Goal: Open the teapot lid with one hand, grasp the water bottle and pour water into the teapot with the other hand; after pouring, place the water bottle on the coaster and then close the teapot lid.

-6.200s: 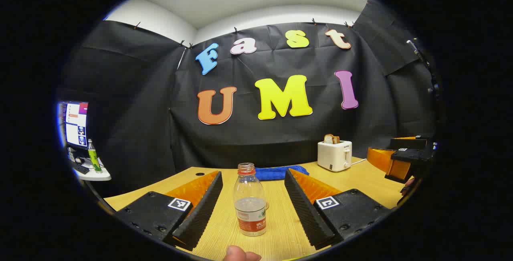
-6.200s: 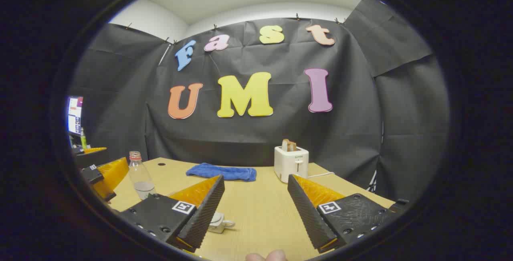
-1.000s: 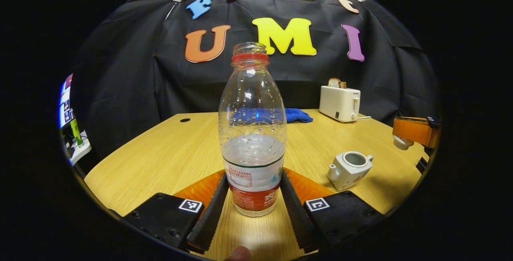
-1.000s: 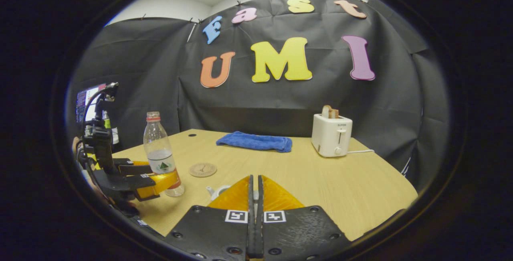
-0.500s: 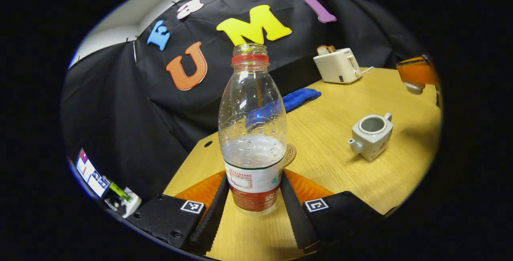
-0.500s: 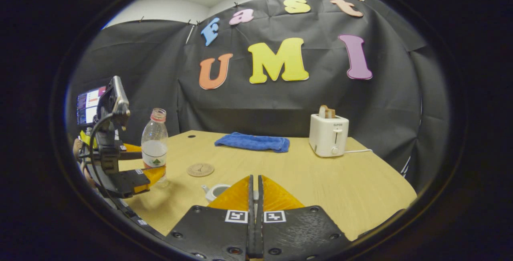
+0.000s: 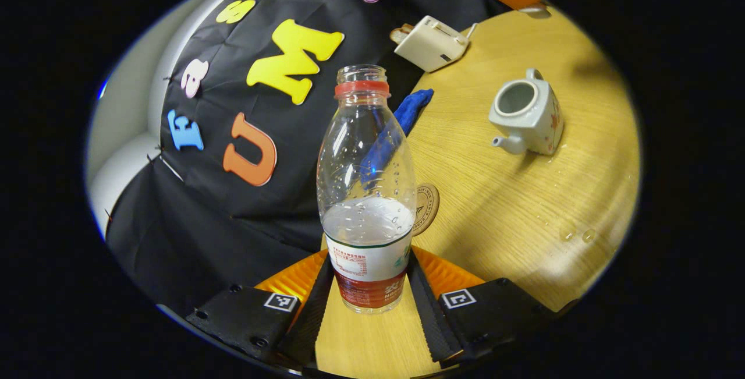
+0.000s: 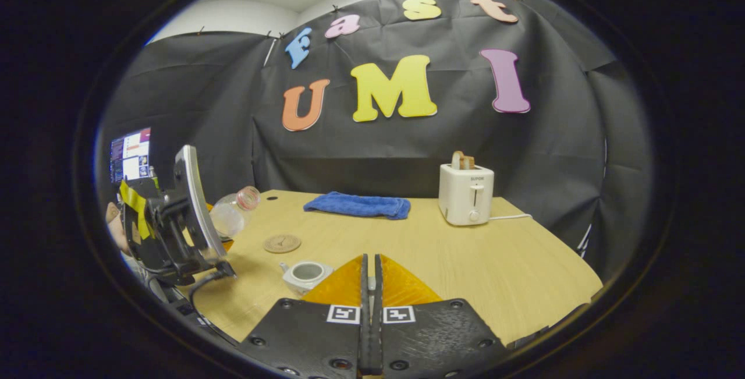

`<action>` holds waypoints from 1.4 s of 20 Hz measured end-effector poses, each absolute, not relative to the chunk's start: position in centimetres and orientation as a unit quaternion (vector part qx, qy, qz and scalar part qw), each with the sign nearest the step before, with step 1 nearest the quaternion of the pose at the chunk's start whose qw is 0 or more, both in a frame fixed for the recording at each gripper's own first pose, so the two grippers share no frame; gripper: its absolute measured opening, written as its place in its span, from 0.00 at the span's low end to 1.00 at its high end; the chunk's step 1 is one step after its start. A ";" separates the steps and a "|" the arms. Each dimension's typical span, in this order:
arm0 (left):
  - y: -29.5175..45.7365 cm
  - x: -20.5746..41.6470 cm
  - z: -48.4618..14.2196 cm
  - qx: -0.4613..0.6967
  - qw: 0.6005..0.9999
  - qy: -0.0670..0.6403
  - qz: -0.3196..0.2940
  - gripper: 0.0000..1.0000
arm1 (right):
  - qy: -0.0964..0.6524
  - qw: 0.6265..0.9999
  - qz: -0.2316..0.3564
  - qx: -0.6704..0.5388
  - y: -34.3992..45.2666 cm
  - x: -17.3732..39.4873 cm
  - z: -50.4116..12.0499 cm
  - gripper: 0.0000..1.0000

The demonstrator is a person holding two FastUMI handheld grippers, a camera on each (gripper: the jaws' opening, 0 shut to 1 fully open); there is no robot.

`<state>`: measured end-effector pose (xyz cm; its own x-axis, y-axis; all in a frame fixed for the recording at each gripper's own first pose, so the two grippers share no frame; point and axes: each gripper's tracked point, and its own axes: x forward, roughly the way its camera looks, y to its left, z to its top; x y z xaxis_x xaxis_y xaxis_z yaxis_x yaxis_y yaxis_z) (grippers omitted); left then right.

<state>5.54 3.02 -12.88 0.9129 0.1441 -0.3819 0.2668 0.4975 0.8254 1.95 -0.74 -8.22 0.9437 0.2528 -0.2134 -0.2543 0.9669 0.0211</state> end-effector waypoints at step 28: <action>0.1 7.5 -11.1 0.737 0.644 0.185 -0.092 0.75 | 0.107 0.988 0.107 0.005 -4.9 1.3 -9.3 0.00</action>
<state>7.46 0.10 -11.10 0.9146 0.1537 -0.3741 0.3913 -0.1022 0.9146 1.29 -4.91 -9.26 0.9542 0.2134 -0.2098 -0.2111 0.9769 0.0336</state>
